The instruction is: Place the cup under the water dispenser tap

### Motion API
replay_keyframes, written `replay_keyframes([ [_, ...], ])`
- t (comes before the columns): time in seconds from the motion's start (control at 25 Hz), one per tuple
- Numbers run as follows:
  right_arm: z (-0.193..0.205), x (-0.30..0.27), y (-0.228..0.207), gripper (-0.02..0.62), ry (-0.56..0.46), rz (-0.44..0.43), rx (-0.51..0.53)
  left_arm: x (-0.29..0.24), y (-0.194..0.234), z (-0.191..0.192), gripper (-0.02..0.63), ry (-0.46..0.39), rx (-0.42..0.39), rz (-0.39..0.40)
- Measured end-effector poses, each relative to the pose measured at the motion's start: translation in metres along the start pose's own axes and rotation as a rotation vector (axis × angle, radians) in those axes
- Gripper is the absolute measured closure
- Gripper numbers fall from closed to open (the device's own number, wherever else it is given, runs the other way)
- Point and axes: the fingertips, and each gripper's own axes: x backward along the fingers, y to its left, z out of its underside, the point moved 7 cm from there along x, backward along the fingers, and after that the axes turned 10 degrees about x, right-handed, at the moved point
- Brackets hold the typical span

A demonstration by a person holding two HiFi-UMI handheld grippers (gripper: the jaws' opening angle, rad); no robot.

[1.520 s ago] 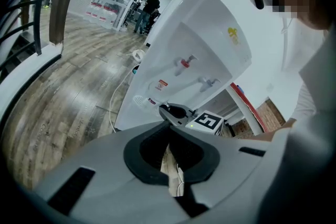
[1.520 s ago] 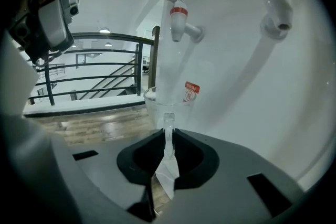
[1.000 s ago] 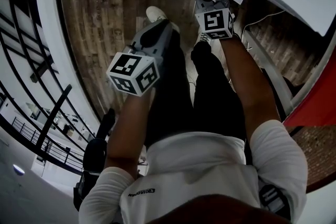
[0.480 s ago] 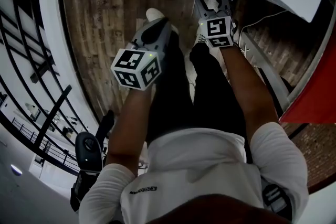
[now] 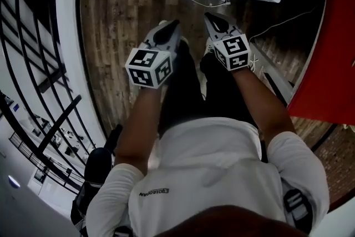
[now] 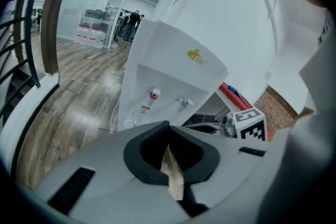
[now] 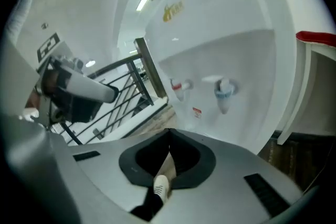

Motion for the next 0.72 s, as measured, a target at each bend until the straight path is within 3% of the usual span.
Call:
replay_keyframes([
  [0.24, -0.066, 0.051, 0.016, 0.572, -0.114, -0.182, -0.209, 0.038, -0.041, -0.032, 0.611, -0.070, -0.015, 0.006],
  [0.52, -0.139, 0.116, 0.023, 0.572, -0.226, -0.245, -0.188, 0.071, -0.103, -0.062, 0.611, -0.116, -0.102, 0.058],
  [0.72, -0.165, 0.155, 0.031, 0.572, -0.278, -0.301, -0.259, 0.096, -0.131, -0.071, 0.611, -0.124, -0.157, 0.085],
])
